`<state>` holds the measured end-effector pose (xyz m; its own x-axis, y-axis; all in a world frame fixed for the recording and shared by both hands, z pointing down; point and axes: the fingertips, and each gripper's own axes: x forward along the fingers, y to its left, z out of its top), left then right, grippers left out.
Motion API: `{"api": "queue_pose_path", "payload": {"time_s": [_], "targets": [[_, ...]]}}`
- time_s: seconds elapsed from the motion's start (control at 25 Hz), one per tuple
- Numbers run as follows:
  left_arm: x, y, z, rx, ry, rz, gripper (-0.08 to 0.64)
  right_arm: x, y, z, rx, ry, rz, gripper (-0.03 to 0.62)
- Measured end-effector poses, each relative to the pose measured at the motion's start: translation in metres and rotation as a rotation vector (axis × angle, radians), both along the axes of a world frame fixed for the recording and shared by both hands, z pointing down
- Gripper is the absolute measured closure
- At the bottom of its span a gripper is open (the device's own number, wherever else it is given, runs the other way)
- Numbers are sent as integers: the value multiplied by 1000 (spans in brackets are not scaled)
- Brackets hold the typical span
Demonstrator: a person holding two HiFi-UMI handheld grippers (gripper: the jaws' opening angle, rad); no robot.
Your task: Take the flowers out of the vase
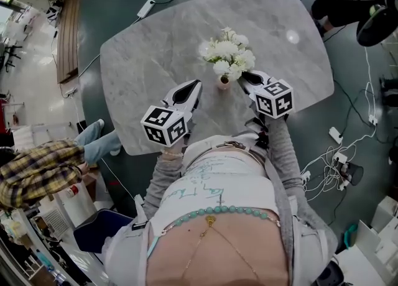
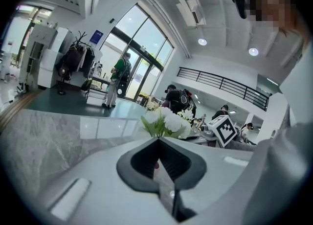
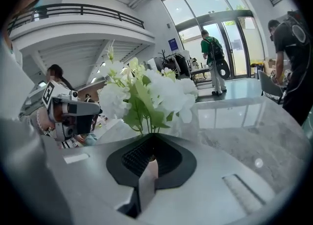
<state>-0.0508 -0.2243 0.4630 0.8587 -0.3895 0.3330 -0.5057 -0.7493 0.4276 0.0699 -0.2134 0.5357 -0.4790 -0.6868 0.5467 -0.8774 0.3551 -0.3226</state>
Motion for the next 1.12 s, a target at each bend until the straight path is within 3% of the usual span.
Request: {"api": "queue_pose_path", "payload": {"time_s": [0.52,0.84,1.12], "targets": [[-9,-5,2,-3,4,-16,560,-23,-5,21,-69,48,-105,489],[-9,-2,4,-5,-8,-6,560,-30,-13,29,-76,55,-95,429],[-14,-3,5,-7,-10,-15,560,-35,-18,37,-51,57,-87,419]]}}
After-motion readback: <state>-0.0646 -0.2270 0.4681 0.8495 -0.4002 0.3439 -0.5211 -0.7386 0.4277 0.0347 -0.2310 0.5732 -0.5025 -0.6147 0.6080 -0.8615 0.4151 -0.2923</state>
